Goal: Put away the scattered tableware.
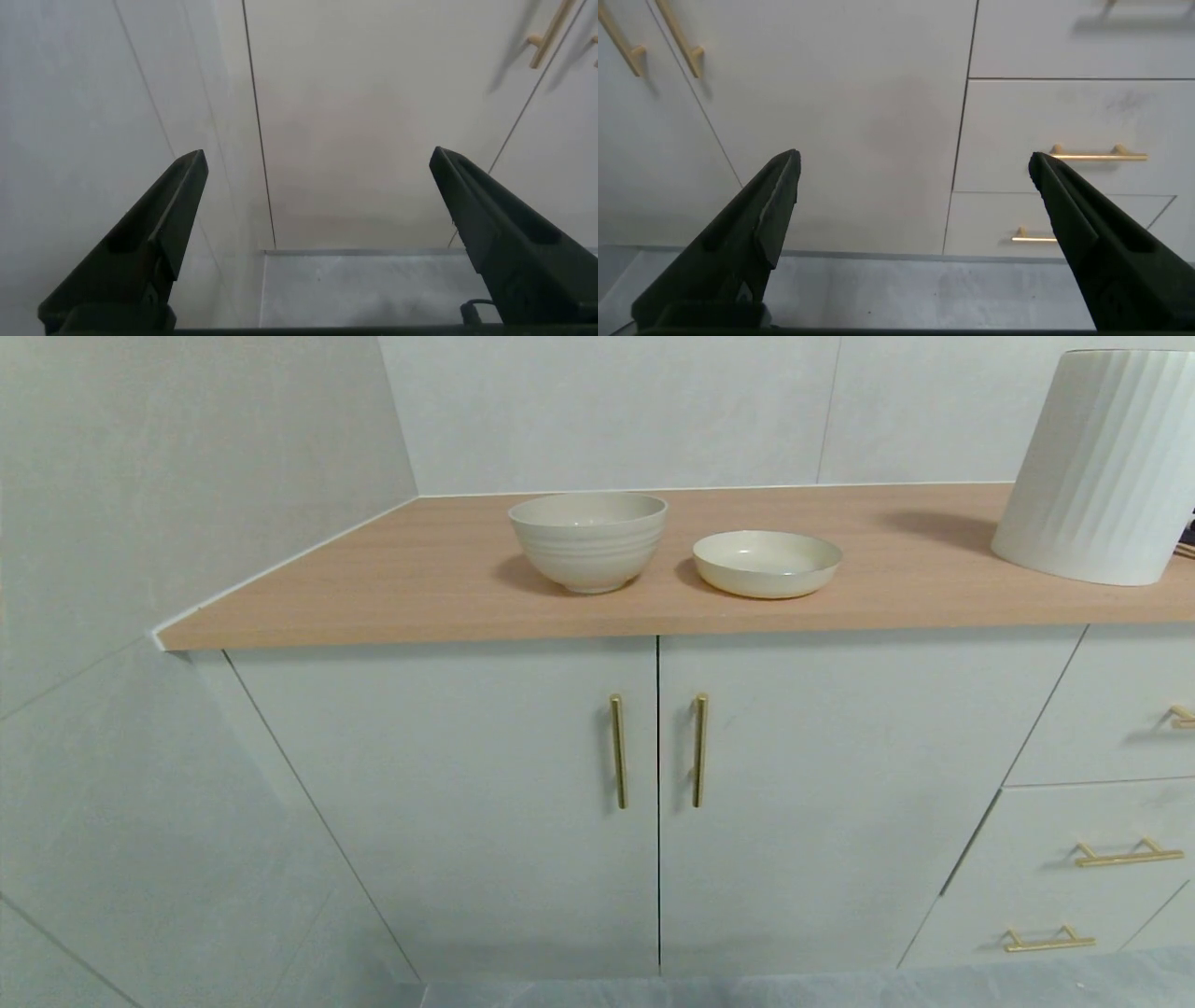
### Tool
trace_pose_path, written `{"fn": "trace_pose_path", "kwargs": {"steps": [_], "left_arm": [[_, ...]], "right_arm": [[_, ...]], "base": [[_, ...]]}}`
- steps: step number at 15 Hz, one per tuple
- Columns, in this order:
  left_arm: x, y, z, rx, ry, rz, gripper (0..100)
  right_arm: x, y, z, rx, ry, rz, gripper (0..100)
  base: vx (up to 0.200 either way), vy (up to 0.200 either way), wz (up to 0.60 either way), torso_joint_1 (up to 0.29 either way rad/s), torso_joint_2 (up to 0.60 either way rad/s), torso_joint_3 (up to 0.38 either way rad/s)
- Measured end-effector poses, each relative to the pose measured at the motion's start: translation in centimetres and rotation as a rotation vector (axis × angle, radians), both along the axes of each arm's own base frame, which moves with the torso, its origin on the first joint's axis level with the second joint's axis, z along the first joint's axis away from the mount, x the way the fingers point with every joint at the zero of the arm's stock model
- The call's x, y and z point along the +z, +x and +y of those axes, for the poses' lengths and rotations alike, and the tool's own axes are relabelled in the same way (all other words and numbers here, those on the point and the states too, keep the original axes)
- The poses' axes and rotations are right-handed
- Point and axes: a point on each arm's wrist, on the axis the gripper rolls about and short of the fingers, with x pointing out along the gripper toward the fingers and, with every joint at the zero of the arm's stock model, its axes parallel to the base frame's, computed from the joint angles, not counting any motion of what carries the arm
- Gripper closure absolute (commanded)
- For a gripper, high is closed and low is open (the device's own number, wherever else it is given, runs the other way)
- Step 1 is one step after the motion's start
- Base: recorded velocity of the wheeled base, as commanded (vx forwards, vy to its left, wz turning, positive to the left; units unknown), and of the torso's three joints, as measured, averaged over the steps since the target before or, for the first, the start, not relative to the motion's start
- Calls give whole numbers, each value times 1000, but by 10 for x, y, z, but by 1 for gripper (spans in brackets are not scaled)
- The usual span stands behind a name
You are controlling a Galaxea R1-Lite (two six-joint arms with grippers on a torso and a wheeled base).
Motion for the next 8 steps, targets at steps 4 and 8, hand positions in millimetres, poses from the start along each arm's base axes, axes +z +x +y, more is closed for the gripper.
{"fn": "trace_pose_path", "kwargs": {"steps": [4, 8], "left_arm": [[0, 0, 0, 0, 0, 0, 0], [0, 0, 0, 0, 0, 0, 0]], "right_arm": [[0, 0, 0, 3, -3, 0, 0], [3, -1, 1, 28, 1, -7, 0]], "base": [[0, 0, 0, 0, 0, 0], [0, 0, 0, 0, 0, 0]]}}
